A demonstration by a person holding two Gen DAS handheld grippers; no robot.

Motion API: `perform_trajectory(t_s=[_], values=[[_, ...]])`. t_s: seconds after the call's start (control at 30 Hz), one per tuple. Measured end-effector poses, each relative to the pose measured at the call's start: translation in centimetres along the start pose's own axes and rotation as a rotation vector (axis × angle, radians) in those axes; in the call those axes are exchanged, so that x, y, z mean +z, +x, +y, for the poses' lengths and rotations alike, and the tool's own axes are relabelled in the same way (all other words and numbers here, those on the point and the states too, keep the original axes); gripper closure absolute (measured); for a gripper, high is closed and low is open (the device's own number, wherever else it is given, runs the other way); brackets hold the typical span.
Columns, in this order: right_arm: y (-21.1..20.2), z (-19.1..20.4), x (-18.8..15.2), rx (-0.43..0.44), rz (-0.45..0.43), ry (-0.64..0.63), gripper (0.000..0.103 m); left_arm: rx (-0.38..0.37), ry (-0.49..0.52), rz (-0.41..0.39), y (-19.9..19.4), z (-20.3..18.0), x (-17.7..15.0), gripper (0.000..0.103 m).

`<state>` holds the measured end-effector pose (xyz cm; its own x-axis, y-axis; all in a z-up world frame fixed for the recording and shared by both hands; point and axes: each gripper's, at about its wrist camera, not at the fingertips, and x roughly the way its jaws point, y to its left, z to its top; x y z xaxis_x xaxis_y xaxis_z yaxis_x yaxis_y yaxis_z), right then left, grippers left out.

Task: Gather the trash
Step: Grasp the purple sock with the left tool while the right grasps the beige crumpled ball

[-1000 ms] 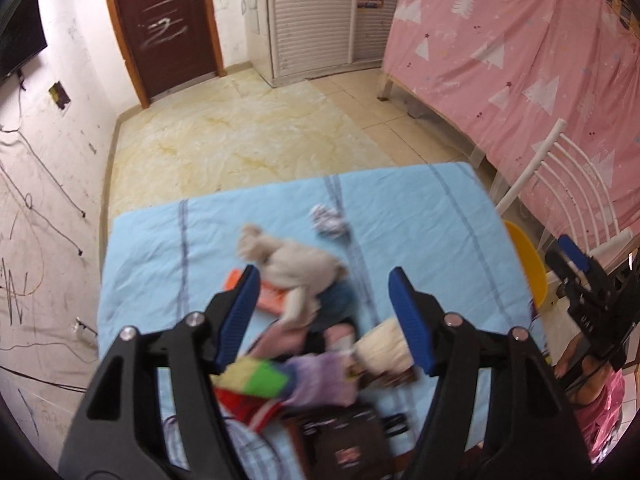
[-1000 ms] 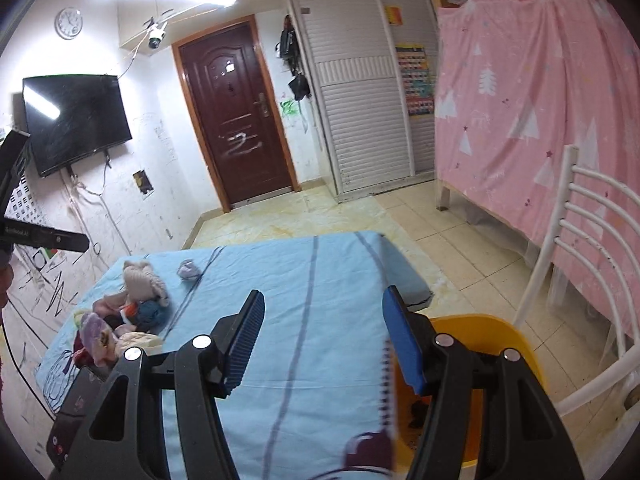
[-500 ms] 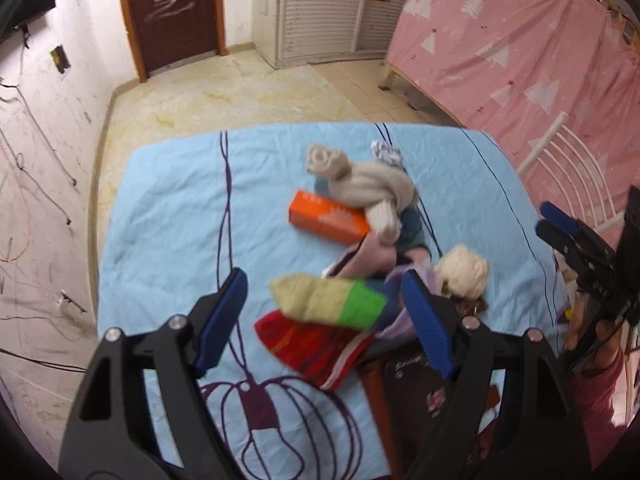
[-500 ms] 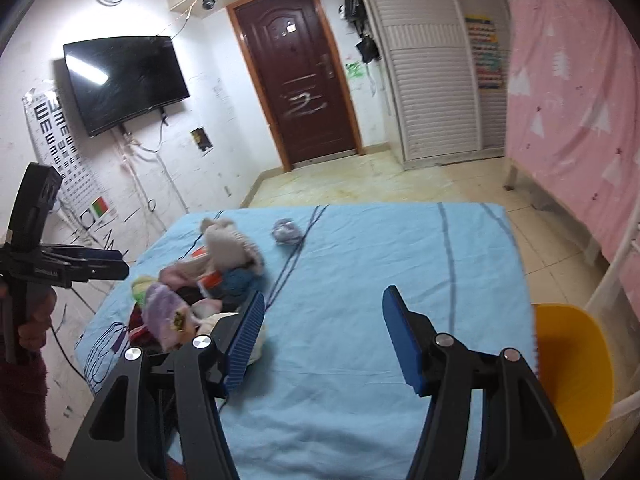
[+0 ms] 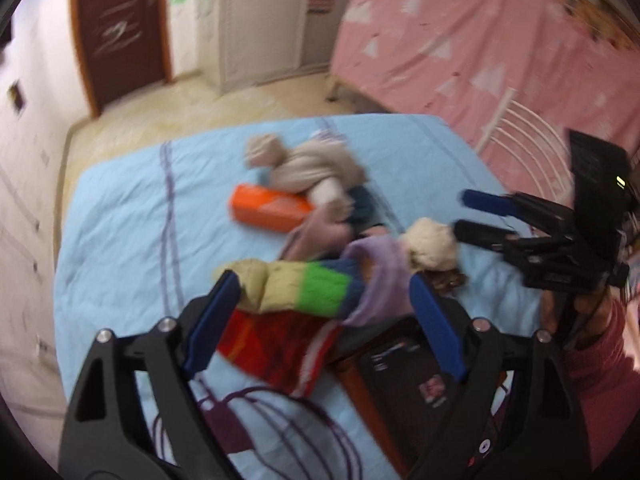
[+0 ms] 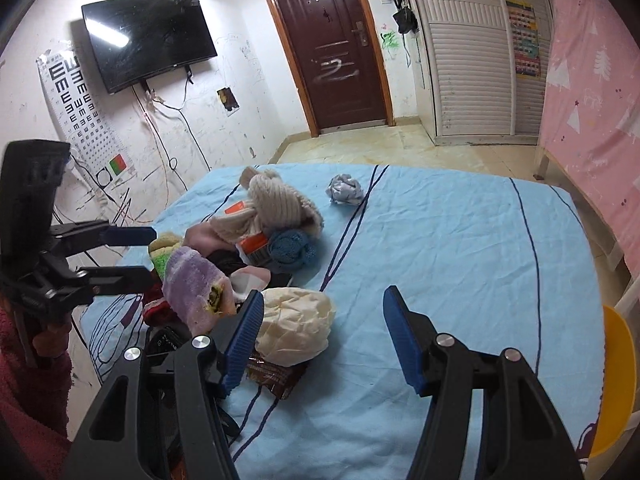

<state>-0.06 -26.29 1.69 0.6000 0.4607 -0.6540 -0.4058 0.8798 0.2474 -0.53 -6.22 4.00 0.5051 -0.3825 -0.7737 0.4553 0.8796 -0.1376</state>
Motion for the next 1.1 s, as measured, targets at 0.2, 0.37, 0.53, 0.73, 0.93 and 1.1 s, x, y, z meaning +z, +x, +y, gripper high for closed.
perform_trajectory(t_s=[0.2,0.37,0.53,0.73,0.93,1.1], values=[[0.9,0.2,0.1,0.029,0.028,0.008,0.043,0.002,0.070,0.013,1.4,-2.0,0.6,0.019],[1.4,0.8,0.0,0.052,0.048,-0.024,0.042,0.002,0.068,0.065,3.0,-2.9,0.5,0.055],[1.9,1.2,-0.3,0.070,0.075,-0.048,0.042,0.022,0.013,0.068,3.6,-2.3,0.1,0.091],[2.5,1.9,-0.3,0.058,0.089,-0.073,0.042,0.042,-0.023,0.027,2.1,-1.5,-0.1,0.093],[2.4,2.3,-0.4,0.027,0.078,-0.093,0.055,0.076,-0.037,-0.009,0.8,-1.7,0.2,0.093],[1.0,1.6,-0.1,0.001,0.007,-0.071,0.056,0.113,-0.057,-0.051,-0.8,-1.5,1.1,0.093]])
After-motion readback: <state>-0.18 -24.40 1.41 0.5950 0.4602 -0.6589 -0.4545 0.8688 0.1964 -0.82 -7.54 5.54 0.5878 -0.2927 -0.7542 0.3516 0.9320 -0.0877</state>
